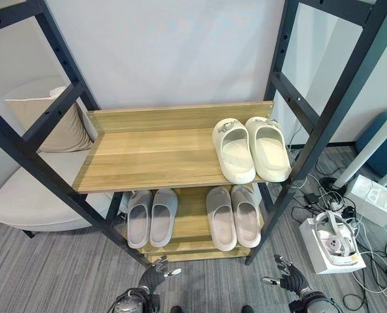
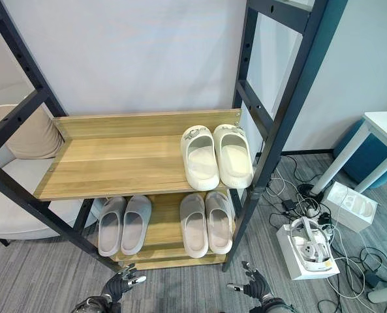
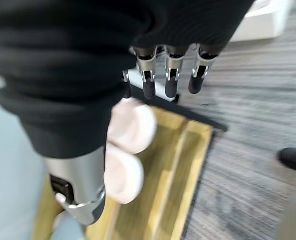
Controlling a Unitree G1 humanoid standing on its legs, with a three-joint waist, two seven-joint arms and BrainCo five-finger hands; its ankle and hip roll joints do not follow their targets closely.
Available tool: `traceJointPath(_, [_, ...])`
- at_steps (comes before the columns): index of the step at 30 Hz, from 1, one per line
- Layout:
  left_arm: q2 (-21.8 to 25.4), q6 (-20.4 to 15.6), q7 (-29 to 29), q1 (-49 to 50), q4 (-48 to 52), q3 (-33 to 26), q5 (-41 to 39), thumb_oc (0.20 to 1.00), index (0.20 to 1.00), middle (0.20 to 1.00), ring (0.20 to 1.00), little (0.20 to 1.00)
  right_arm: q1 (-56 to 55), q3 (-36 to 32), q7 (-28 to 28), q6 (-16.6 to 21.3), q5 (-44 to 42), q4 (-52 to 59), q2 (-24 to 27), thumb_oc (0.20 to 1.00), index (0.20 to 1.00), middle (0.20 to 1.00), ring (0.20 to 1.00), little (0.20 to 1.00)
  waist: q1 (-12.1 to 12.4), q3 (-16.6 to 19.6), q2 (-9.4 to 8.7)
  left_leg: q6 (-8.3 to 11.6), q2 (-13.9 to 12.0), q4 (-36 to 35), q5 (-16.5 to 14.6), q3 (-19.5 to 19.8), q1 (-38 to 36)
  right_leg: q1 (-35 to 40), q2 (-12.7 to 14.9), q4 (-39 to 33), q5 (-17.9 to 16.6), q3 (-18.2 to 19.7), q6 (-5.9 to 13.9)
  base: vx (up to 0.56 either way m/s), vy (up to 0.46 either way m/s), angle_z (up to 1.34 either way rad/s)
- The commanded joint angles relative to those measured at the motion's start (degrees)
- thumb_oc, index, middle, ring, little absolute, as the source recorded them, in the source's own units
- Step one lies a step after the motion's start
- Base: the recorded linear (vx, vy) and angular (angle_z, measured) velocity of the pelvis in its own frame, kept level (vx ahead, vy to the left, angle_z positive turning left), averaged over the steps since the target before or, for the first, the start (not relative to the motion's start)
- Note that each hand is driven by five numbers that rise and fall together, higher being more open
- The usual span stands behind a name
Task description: Arrange the slippers neatly on the shoe rack.
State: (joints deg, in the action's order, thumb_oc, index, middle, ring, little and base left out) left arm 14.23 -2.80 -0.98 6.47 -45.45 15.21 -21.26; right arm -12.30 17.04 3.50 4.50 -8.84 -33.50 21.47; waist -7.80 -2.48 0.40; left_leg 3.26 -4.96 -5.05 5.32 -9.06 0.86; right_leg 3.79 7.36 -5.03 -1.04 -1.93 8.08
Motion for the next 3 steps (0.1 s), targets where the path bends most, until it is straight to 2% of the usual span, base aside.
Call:
traceJointPath(1, [0.92, -2.25, 2.7, -5.07, -1.4, -2.14, 1.94, 1.0, 1.0, 1.0, 1.0, 1.0, 4.4, -1.32, 1.95, 1.74, -3.55, -0.99, -1.96, 1.0, 1.0, 1.0, 1.0, 1.0, 1.08, -1.95, -1.61, 1.87, -2.57, 0.05, -6.09, 0.46, -4.55, -2.34, 1.63, 0.27, 0.35, -1.77, 1.68, 0.0, 0.0, 0.0])
traceJointPath(3, [0.73, -2.53, 2.97, -5.27, -2.35, -2.26, 2.57, 1.0, 1.0, 1.0, 1.0, 1.0, 5.27, -1.59, 2.3, 1.73, -4.45, -2.81, -2.43, 1.0, 1.0, 1.0, 1.0, 1.0, 1.18, -1.94, -1.64, 1.86, -2.57, 0.05, -6.14, 0.41, -4.73, -2.19, 1.62, 0.27, 0.36, -1.71, 1.67, 0.0, 0.0, 0.0])
